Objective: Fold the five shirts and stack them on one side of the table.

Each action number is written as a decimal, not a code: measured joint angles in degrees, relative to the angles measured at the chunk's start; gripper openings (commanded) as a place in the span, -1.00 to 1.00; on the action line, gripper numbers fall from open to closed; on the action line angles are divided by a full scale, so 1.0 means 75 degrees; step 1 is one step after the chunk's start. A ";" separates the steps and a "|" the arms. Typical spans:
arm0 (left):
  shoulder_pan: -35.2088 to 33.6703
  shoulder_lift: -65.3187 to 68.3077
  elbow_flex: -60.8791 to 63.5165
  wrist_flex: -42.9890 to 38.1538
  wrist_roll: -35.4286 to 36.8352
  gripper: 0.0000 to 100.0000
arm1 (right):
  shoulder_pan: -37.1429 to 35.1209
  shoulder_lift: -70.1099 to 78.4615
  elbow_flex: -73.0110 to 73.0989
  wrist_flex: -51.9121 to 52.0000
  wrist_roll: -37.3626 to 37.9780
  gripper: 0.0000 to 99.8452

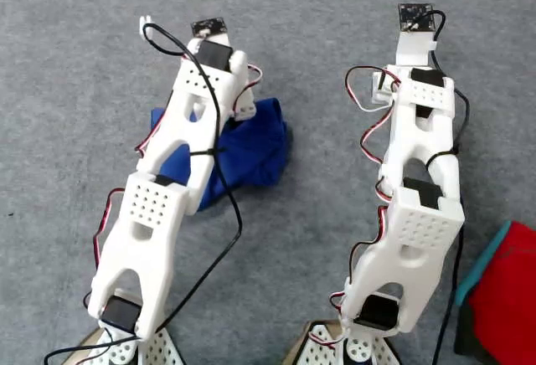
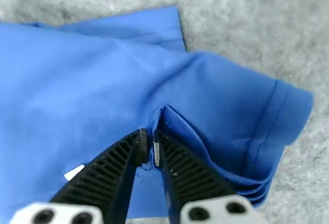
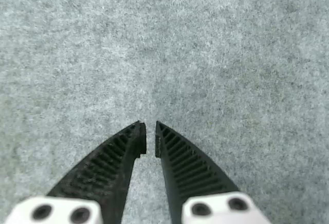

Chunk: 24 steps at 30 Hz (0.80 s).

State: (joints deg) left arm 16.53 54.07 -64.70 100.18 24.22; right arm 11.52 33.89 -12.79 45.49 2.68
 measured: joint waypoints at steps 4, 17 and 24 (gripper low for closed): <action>0.0340 -0.0035 0.0375 0.0000 0.0000 -0.96 | 0.0000 0.0000 0.0000 0.0000 0.0000 -0.88; 0.1571 -0.1664 0.2450 0.0000 0.0000 -0.95 | 0.0399 0.0000 0.0000 -0.0270 0.0000 -0.88; 0.1805 -0.2356 0.3141 0.0000 0.0000 -0.80 | 0.0399 0.0000 0.0000 -0.0270 0.0000 -0.88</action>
State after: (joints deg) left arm 30.07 36.40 -41.14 100.18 24.22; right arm 14.51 33.89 -12.79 43.47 2.68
